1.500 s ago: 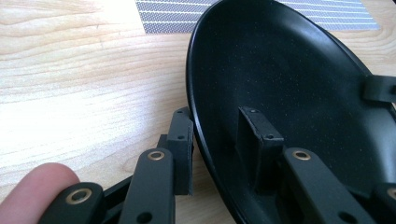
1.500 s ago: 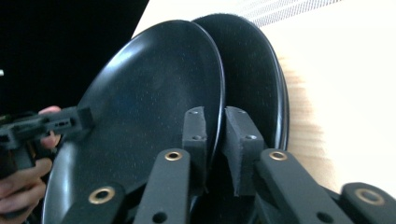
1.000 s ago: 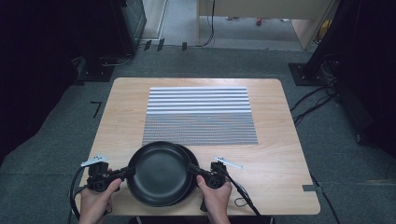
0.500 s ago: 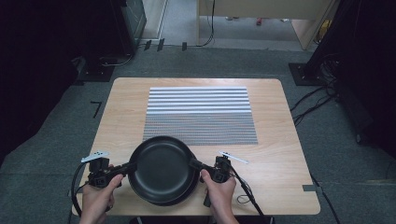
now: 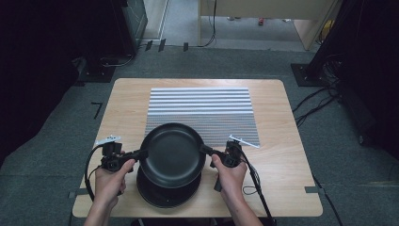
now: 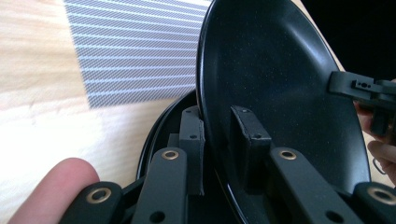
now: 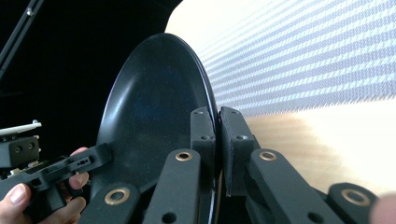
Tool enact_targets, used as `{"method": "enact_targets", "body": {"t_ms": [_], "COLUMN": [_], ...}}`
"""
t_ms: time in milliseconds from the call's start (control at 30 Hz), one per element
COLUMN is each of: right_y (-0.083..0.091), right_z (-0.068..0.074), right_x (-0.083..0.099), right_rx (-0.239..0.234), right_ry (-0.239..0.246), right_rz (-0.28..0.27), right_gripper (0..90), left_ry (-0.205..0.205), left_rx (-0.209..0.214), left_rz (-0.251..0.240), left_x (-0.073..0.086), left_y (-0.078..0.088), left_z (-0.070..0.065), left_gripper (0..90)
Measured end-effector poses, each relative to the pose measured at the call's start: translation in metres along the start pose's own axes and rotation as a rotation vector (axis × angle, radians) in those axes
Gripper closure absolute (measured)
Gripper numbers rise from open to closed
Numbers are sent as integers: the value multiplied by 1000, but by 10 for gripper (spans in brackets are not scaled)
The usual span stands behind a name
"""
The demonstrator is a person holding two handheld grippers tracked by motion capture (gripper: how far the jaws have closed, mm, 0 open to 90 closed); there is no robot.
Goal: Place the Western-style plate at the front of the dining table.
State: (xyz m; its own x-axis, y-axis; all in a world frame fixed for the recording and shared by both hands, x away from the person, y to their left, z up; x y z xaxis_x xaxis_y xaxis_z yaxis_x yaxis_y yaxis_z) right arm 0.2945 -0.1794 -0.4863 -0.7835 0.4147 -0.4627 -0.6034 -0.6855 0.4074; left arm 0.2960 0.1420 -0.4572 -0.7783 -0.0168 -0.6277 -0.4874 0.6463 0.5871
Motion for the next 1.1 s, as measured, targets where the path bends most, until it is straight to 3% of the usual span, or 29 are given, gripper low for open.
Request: {"method": "enact_targets", "body": {"t_ms": [267,433,667,733,867,1033,1067,1100], "right_y": [-1,-3,-8,-11,-16,-24,-24,-28], "right_z": [-3,-7,-16,-22,-34,-51,-51,-56], "right_x": [-40,-65,-89,-98,-112,-128,-128,-133], "right_rx": [24,41,68,76,88,116,116,133], "right_ry": [19,3,-1,-8,-40,-81,-81,-89], "right_rz": [-15,-17,-16,-20,-25,-24,-24,-20], "right_gripper": [854,853,855,854,854,855,855,854], "left_ry": [7,35,82,90,67,112,112,139], "left_rx": [15,21,23,9,2,9,9,7], "left_rz": [21,47,61,65,73,105,105,110], "left_x": [-30,-55,-77,-84,-100,-113,-113,-115], "left_y": [-19,-39,-60,-68,-83,-114,-114,-124], "left_z": [-6,-9,-8,-10,-14,-4,-4,1], "left_gripper": [760,759,770,770,770,771,771,771]}}
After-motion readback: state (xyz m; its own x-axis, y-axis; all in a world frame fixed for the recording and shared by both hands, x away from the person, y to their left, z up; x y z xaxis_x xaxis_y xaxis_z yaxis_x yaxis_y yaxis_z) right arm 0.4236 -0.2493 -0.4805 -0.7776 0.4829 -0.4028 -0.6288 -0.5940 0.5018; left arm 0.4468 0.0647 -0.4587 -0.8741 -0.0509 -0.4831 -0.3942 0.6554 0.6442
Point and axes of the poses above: each handheld gripper's, and its own axes: y roughly backward along the jaws, x roughly out of its underside, z roughly to its left, the point moved 3 cm from there along -y, roughly forward along the jaws, and after that the axes turned 1 degree about x, right-handed, at the moved point
